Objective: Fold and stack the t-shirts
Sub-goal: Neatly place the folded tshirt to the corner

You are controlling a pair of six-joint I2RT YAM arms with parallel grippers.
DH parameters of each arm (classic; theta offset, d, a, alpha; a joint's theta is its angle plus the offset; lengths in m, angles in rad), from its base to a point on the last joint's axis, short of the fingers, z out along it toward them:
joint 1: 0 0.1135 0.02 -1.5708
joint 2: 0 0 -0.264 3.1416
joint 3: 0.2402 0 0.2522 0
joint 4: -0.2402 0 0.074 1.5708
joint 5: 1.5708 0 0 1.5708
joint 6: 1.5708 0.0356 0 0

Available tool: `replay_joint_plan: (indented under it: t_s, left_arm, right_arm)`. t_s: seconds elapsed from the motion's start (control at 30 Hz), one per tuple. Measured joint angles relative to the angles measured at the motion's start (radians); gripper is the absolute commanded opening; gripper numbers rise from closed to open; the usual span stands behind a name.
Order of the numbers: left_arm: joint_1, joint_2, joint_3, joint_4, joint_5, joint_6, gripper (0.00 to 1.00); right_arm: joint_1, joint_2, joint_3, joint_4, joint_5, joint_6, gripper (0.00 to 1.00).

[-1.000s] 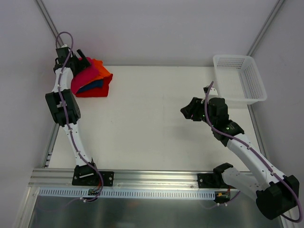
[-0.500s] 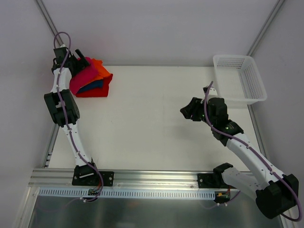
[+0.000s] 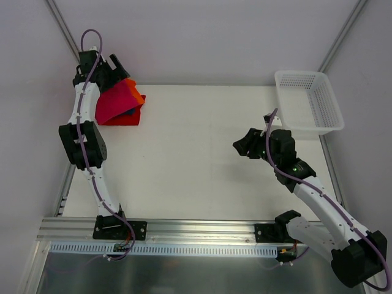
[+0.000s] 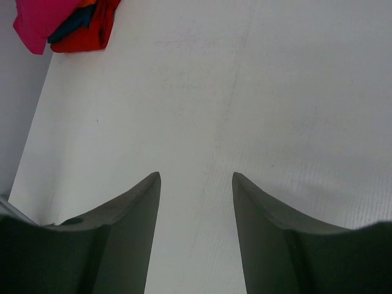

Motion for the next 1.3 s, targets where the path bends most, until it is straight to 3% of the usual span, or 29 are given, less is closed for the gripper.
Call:
replay_joint_plan:
  t_s: [0.47,0.97,1.3]
  left_arm:
    - [-0.150,-0.357,-0.161,-0.005,-0.078,-0.008,0.99]
    - [-0.429,-0.694,-0.698,0.136,-0.153,-0.022,0.99]
    - [-0.504,-0.801,-0.824,0.187,-0.156,-0.014,0.99]
  right_arm:
    - [0.000,-0.017,-0.011,-0.004,-0.001,0.001,0.59]
    - [0.000,0.070,0.082,-0.119,0.097,-0.046,0.64]
    - [0.000,0.073,0.116,-0.169,0.183,-0.055,0.64]
